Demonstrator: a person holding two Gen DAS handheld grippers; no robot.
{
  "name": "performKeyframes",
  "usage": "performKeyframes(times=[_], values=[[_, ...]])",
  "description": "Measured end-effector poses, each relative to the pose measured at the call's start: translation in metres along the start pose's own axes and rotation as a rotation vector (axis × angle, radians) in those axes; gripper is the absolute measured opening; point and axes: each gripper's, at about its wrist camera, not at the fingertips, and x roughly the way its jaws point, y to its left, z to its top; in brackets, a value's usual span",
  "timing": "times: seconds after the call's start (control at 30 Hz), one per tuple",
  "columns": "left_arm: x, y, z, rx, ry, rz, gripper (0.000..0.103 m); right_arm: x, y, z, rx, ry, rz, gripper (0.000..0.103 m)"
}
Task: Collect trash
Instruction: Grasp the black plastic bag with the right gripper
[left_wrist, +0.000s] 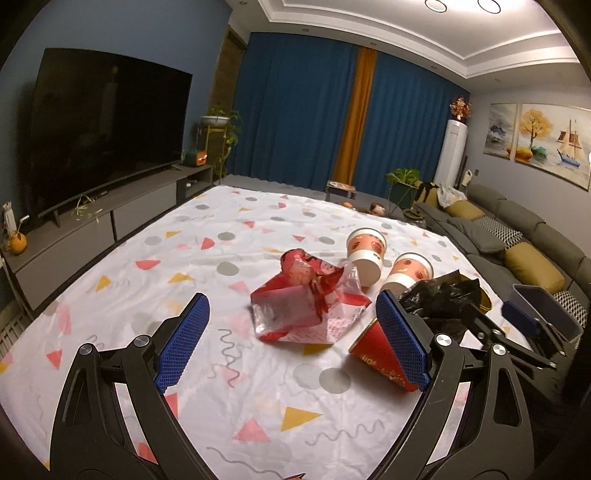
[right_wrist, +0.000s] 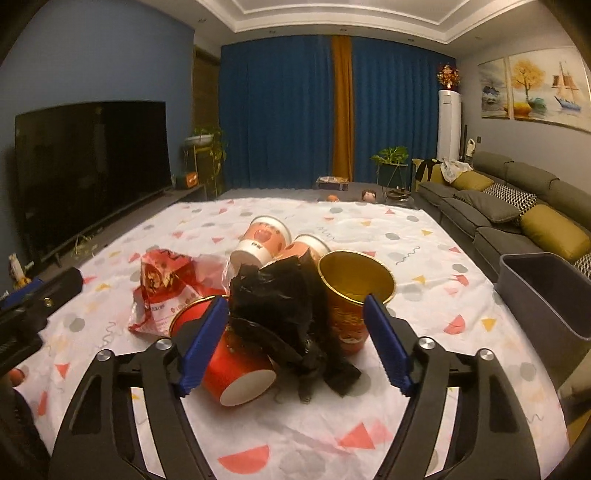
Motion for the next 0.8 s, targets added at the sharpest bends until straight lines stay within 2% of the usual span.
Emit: performKeyframes(times=[0.13, 0.23, 0.3, 0.33, 0.4, 0.47, 0.8], values=[[0.004, -0.001, -0.002, 0.002, 0.009, -0.011, 0.090, 0.015, 0.000, -0.003, -0.004, 0.042, 0.008, 0.063], [0.008, -0.004, -0.002, 0.010, 0.017, -0.019, 0.090, 0.022, 0.002, -0.006, -0.017, 0.071, 0.022, 0.050], [0.010, -0.005, -0.004, 0.014, 0.021, -0.026, 0.090, 0.026, 0.003, -0.008, -0.021, 0.086, 0.035, 0.036], [0.011, -0.007, -0.004, 0.018, 0.023, -0.031, 0.090, 0.028, 0.003, -0.009, -0.020, 0.094, 0.048, 0.033], [0.013, -0.009, -0.005, 0.025, 0.027, -0.036, 0.090, 0.028, 0.002, -0.011, -0.020, 0.099, 0.060, 0.015], [0.015, -0.010, -0.007, 0.029, 0.033, -0.042, 0.090, 0.025, 0.001, -0.012, -0.019, 0.091, 0.064, 0.009], [0.025, -0.029, -0.013, 0.050, 0.073, -0.090, 0.090, -0.025, -0.021, -0.001, 0.035, -0.035, 0.067, 0.007]])
